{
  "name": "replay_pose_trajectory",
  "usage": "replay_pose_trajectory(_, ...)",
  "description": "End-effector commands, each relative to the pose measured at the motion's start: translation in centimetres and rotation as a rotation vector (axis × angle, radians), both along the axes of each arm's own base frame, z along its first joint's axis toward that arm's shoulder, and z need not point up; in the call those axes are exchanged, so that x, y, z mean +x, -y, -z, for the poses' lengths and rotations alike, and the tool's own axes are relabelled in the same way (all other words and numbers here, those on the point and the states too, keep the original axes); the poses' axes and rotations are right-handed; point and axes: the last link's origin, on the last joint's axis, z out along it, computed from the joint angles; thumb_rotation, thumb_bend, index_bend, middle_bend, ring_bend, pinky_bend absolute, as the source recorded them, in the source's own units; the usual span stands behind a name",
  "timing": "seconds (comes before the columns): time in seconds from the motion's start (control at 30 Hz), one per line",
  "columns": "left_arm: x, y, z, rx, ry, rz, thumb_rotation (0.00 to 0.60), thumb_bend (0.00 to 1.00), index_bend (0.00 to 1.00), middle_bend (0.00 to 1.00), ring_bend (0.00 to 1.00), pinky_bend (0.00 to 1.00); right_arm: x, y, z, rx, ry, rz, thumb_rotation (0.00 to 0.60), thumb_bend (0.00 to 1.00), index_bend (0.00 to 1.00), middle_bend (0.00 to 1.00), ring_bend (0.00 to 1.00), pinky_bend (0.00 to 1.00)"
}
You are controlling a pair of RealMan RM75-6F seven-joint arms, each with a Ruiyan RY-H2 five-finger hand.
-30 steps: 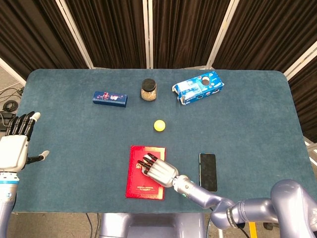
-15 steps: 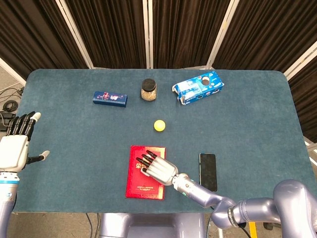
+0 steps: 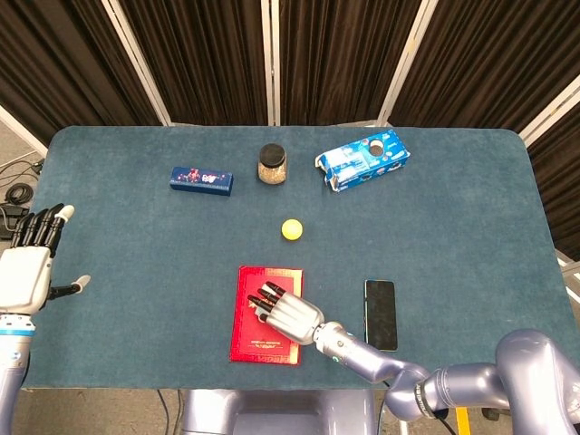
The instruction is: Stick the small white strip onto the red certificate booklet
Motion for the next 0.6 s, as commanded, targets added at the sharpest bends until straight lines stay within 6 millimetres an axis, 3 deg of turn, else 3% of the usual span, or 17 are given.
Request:
replay_pose_trajectory(0.03,-0.02,-0.02,-0.07,0.0,0.004,-0.001,0.6,0.0,0.0,0.0,0.0,0.0,-0.09,-0.02,0.21,0.0,-0.007,-0.003,0.6,0.76,0.39,0.0,0.0,0.0)
replay_pose_trajectory(0.6,-0.05,-0.07,-0.17,-0.005,0.009,-0.001,0.6,0.0,0.0,0.0,0.0,0.0,-0.51,0.17,0.16,-0.007,-0.008,0.003,0.6,0.76,0.4,0.0,0.0,0.0)
